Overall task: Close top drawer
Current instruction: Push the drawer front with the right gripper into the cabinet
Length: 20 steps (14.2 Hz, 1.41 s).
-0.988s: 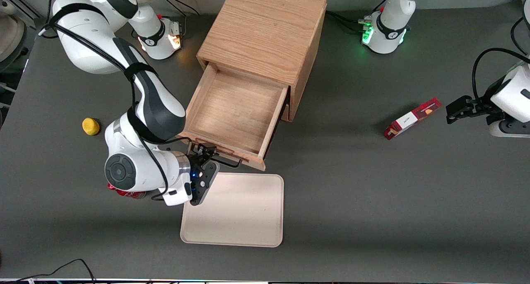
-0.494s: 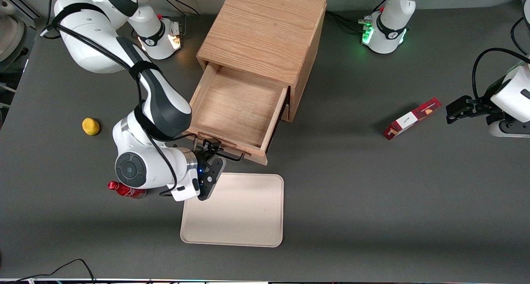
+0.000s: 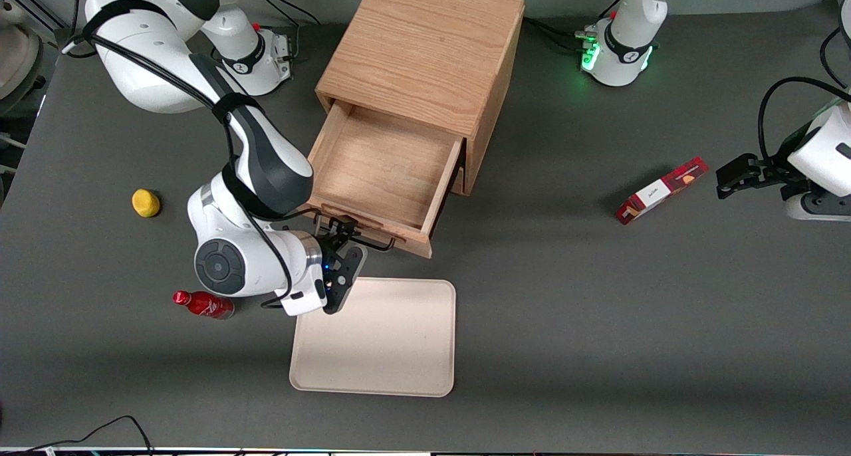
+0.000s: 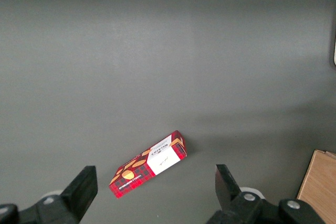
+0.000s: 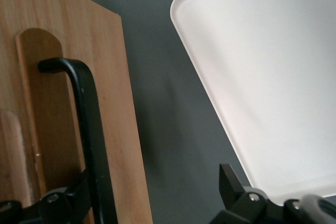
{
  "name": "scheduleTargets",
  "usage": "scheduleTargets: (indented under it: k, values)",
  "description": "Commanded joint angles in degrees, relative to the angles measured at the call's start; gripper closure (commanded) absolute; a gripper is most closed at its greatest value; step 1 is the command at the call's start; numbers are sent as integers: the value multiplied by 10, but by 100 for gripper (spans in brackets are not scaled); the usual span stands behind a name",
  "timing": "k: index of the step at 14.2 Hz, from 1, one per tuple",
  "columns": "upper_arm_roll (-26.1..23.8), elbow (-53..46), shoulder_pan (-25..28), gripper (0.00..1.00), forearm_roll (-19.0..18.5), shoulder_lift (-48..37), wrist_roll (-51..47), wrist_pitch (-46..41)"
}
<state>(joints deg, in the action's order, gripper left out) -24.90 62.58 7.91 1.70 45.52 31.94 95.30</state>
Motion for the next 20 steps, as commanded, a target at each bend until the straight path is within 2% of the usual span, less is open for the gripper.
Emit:
scheduleTargets:
  k: [1, 20]
  values:
    - [-11, 85, -6, 0, -3, -54, -24, 36]
    - [-64, 169, -20, 0, 5, -108, -72, 41]
